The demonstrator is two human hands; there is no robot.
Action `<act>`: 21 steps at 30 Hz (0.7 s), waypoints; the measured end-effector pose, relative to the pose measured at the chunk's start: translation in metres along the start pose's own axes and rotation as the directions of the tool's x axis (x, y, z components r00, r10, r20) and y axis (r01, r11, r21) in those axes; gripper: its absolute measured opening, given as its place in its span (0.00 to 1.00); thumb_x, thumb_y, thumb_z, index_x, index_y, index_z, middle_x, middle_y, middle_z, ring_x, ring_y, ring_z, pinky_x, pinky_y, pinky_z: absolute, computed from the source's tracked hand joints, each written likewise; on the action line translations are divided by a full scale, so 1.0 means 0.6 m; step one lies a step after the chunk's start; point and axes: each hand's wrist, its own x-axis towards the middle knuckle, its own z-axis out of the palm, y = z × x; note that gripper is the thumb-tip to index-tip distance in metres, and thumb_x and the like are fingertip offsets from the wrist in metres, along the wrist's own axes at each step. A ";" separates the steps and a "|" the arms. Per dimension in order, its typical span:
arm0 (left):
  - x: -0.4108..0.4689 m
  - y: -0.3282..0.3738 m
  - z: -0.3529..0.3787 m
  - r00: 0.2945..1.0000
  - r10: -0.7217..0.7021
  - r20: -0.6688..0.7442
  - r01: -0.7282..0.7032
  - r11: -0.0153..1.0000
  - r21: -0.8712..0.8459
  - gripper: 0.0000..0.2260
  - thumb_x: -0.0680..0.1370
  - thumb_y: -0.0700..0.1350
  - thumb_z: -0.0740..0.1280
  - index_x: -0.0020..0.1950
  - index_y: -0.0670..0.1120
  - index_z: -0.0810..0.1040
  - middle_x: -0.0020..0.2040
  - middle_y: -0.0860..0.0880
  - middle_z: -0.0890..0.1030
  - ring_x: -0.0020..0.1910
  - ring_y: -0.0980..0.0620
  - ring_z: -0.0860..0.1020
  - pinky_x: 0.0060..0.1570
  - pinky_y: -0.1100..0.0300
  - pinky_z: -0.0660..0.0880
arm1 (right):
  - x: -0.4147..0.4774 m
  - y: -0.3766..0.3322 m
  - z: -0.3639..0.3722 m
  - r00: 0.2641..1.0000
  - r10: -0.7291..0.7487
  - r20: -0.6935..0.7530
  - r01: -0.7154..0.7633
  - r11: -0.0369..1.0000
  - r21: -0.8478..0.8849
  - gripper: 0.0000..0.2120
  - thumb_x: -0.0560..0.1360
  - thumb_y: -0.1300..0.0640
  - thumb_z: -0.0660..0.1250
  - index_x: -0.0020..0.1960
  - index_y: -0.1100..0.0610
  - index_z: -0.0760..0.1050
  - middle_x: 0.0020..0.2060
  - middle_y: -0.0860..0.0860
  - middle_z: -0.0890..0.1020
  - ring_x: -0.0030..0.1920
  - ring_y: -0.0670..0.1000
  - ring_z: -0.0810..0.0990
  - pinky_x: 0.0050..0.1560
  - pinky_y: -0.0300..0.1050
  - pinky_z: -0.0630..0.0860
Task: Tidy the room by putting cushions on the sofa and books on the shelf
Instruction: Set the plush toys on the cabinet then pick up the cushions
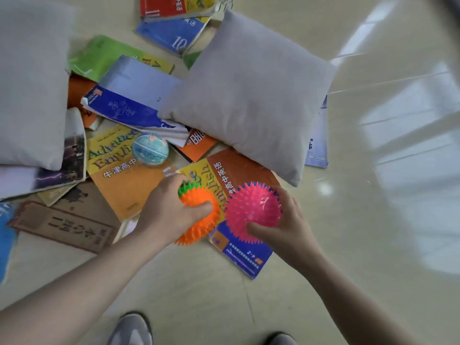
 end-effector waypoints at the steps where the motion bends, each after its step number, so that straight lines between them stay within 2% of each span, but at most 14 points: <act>1: -0.021 0.025 -0.016 1.000 -0.015 0.012 0.015 1.000 -0.002 0.31 0.59 0.61 0.67 0.59 0.49 0.75 0.58 0.51 0.76 0.51 0.57 0.70 0.47 0.62 0.64 | -0.024 -0.018 -0.018 1.000 0.022 -0.009 -0.021 0.999 0.041 0.40 0.58 0.48 0.76 0.67 0.45 0.64 0.56 0.45 0.72 0.54 0.47 0.76 0.48 0.44 0.79; 4: -0.079 0.105 -0.069 0.999 -0.050 0.000 0.050 0.998 -0.029 0.31 0.58 0.61 0.66 0.57 0.49 0.74 0.53 0.52 0.75 0.49 0.54 0.72 0.46 0.61 0.66 | -0.091 -0.077 -0.076 0.997 0.056 -0.050 -0.048 0.989 0.139 0.37 0.54 0.46 0.71 0.63 0.44 0.68 0.54 0.46 0.75 0.50 0.46 0.78 0.45 0.39 0.76; 7: -0.134 0.198 -0.130 0.999 -0.036 -0.014 0.035 0.997 -0.062 0.31 0.59 0.60 0.68 0.60 0.48 0.74 0.52 0.53 0.74 0.50 0.54 0.72 0.47 0.61 0.66 | -0.163 -0.144 -0.148 0.993 0.078 -0.094 -0.058 0.979 0.197 0.33 0.54 0.46 0.71 0.59 0.42 0.69 0.54 0.48 0.76 0.50 0.46 0.78 0.46 0.43 0.78; 10: -0.191 0.305 -0.201 0.999 0.028 -0.020 -0.029 0.996 -0.087 0.28 0.61 0.59 0.70 0.58 0.50 0.74 0.51 0.53 0.76 0.50 0.53 0.74 0.46 0.60 0.67 | -0.235 -0.228 -0.234 0.980 0.080 -0.182 -0.033 0.968 0.249 0.28 0.55 0.47 0.70 0.54 0.39 0.68 0.53 0.47 0.74 0.51 0.47 0.77 0.45 0.43 0.77; 12: -0.230 0.393 -0.259 0.996 0.076 -0.038 -0.079 0.993 -0.083 0.25 0.65 0.56 0.75 0.57 0.50 0.74 0.51 0.53 0.76 0.50 0.53 0.73 0.46 0.60 0.66 | -0.295 -0.292 -0.309 0.967 0.080 -0.240 -0.016 0.966 0.258 0.28 0.56 0.49 0.70 0.54 0.38 0.66 0.53 0.44 0.73 0.50 0.42 0.75 0.42 0.38 0.74; 14: -0.273 0.473 -0.316 0.991 0.133 -0.030 -0.135 0.988 -0.077 0.22 0.67 0.51 0.76 0.58 0.50 0.74 0.51 0.54 0.74 0.50 0.54 0.72 0.48 0.60 0.66 | -0.358 -0.351 -0.374 0.953 0.078 -0.294 0.003 0.964 0.265 0.28 0.57 0.49 0.71 0.54 0.38 0.66 0.52 0.42 0.73 0.50 0.40 0.75 0.41 0.35 0.72; 16: -0.316 0.585 -0.388 0.981 0.194 -0.025 -0.196 0.975 -0.102 0.21 0.67 0.51 0.75 0.57 0.52 0.73 0.52 0.53 0.75 0.51 0.53 0.73 0.48 0.59 0.67 | -0.434 -0.425 -0.468 0.924 0.078 -0.373 0.030 0.961 0.276 0.28 0.59 0.50 0.73 0.56 0.40 0.66 0.53 0.42 0.73 0.51 0.42 0.75 0.43 0.37 0.73; 17: -0.327 0.598 -0.399 0.978 0.209 -0.020 -0.210 0.970 -0.118 0.21 0.67 0.52 0.75 0.56 0.52 0.72 0.52 0.52 0.75 0.51 0.52 0.74 0.48 0.58 0.69 | -0.449 -0.437 -0.477 0.921 0.073 -0.383 0.039 0.961 0.275 0.29 0.59 0.50 0.74 0.57 0.41 0.67 0.53 0.42 0.73 0.52 0.43 0.75 0.44 0.38 0.74; 21: -0.417 0.766 -0.497 0.954 0.299 -0.016 -0.298 0.945 -0.133 0.23 0.67 0.53 0.75 0.58 0.50 0.72 0.52 0.51 0.75 0.51 0.50 0.75 0.47 0.57 0.70 | -0.582 -0.526 -0.601 0.845 0.086 -0.528 0.097 0.946 0.310 0.34 0.56 0.44 0.72 0.61 0.44 0.68 0.54 0.44 0.74 0.54 0.47 0.75 0.46 0.39 0.74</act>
